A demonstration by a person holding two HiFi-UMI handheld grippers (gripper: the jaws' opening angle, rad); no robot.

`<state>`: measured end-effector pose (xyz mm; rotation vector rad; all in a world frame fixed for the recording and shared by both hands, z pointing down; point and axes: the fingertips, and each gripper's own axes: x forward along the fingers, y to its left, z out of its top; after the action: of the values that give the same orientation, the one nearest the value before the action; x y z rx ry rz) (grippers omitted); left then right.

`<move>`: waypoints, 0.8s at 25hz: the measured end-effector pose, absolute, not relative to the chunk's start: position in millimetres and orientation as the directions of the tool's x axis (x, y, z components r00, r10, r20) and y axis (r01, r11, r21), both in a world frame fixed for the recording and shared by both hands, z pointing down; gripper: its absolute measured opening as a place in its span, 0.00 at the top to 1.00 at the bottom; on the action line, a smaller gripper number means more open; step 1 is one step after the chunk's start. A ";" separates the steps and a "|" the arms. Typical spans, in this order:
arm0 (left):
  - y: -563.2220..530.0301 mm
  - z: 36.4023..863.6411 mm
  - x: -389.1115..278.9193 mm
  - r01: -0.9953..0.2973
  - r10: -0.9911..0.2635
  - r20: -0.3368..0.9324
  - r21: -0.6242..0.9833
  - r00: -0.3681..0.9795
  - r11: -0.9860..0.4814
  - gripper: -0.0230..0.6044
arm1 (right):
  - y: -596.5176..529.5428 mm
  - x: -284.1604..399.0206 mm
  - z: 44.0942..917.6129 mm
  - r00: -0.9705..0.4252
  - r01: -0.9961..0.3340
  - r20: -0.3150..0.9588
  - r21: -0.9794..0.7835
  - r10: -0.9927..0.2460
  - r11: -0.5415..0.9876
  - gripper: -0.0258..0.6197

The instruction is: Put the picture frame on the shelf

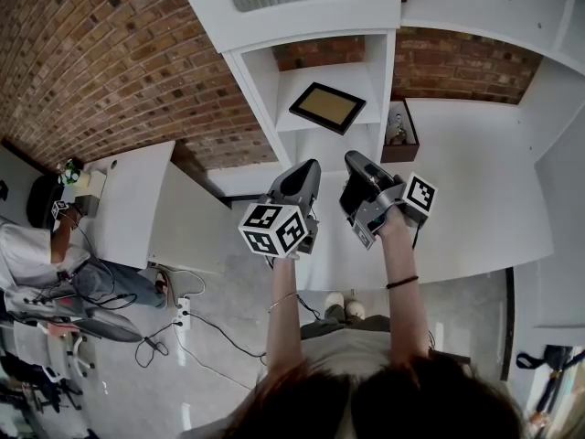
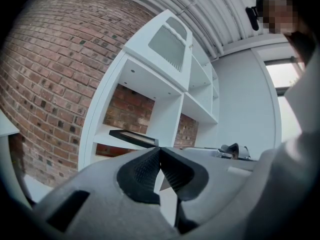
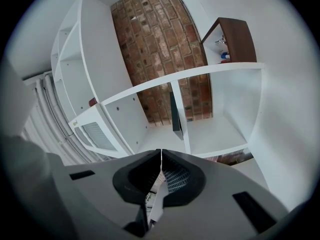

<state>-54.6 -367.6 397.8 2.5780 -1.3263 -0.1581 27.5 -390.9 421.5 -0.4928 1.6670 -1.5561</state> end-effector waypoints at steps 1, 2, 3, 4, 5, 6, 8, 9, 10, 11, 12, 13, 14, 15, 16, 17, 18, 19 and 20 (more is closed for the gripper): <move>-366.4 397.8 -54.2 -0.787 -0.813 0.013 0.258 0.582 -0.560 0.95 | -389.6 27.7 421.8 -0.614 0.233 -0.281 -0.957 -0.738 0.171 0.94; -365.2 397.8 -54.0 -0.788 -0.813 0.014 0.258 0.582 -0.559 0.95 | -388.2 27.6 422.0 -0.614 0.235 -0.282 -0.957 -0.737 0.170 0.94; -364.1 397.7 -54.0 -0.789 -0.814 0.014 0.257 0.581 -0.559 0.95 | -387.0 27.4 422.1 -0.615 0.234 -0.281 -0.957 -0.737 0.169 0.94; -363.1 397.6 -54.2 -0.789 -0.814 0.014 0.256 0.580 -0.558 0.95 | -386.0 27.1 422.1 -0.616 0.233 -0.280 -0.958 -0.736 0.169 0.94; -362.4 397.5 -54.5 -0.790 -0.815 0.014 0.256 0.579 -0.557 0.95 | -385.5 27.0 421.9 -0.617 0.232 -0.280 -0.958 -0.735 0.170 0.95; -361.9 397.4 -54.9 -0.792 -0.817 0.014 0.255 0.577 -0.555 0.95 | -385.2 26.9 421.7 -0.617 0.234 -0.282 -0.957 -0.735 0.171 0.95; -361.4 397.5 -56.1 -0.795 -0.819 0.014 0.254 0.573 -0.551 0.95 | -385.1 26.7 421.0 -0.616 0.239 -0.288 -0.955 -0.733 0.174 0.95; -361.3 397.3 -56.9 -0.796 -0.821 0.014 0.253 0.571 -0.550 0.95 | -385.1 26.4 420.5 -0.617 0.242 -0.291 -0.954 -0.731 0.176 0.95; -361.2 397.0 -57.6 -0.797 -0.822 0.013 0.253 0.570 -0.549 0.95 | -385.0 26.0 419.8 -0.618 0.244 -0.294 -0.953 -0.729 0.178 0.95; -361.1 396.5 -58.4 -0.798 -0.823 0.012 0.252 0.569 -0.548 0.95 | -385.0 25.5 418.9 -0.618 0.246 -0.297 -0.952 -0.728 0.180 0.95; -361.0 396.0 -59.0 -0.798 -0.823 0.011 0.251 0.568 -0.547 0.95 | -384.8 25.0 418.2 -0.619 0.247 -0.300 -0.952 -0.726 0.183 0.95; -360.9 395.6 -59.4 -0.799 -0.824 0.010 0.250 0.567 -0.547 0.95 | -384.7 24.6 417.6 -0.619 0.249 -0.302 -0.951 -0.725 0.184 0.95; -360.8 395.5 -59.7 -0.799 -0.824 0.010 0.250 0.567 -0.547 0.95 | -384.6 24.3 417.1 -0.618 0.252 -0.304 -0.950 -0.725 0.185 0.95; -360.7 395.5 -59.8 -0.799 -0.824 0.011 0.250 0.567 -0.547 0.95 | -384.6 24.3 416.7 -0.618 0.255 -0.307 -0.949 -0.724 0.185 0.95; -360.7 395.8 -59.8 -0.799 -0.824 0.012 0.251 0.567 -0.546 0.95 | -384.6 24.4 416.5 -0.617 0.257 -0.308 -0.949 -0.724 0.185 0.95; -360.8 396.1 -59.8 -0.799 -0.824 0.013 0.251 0.567 -0.546 0.95 | -384.7 24.5 416.3 -0.616 0.258 -0.309 -0.948 -0.724 0.185 0.95; -360.9 396.3 -59.8 -0.799 -0.824 0.013 0.251 0.567 -0.546 0.95 | -384.8 24.6 416.1 -0.616 0.260 -0.310 -0.948 -0.724 0.185 0.95; -361.0 396.4 -59.8 -0.799 -0.824 0.013 0.251 0.567 -0.546 0.95 | -384.9 24.6 416.0 -0.615 0.262 -0.311 -0.947 -0.724 0.185 0.95; -361.1 396.5 -59.8 -0.799 -0.823 0.013 0.252 0.567 -0.546 0.95 | -384.9 24.6 415.9 -0.615 0.264 -0.313 -0.947 -0.724 0.185 0.95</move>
<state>-59.8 -361.1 396.5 2.5717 -1.3541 -0.1560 24.6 -384.9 415.9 -0.4428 1.6590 -1.5512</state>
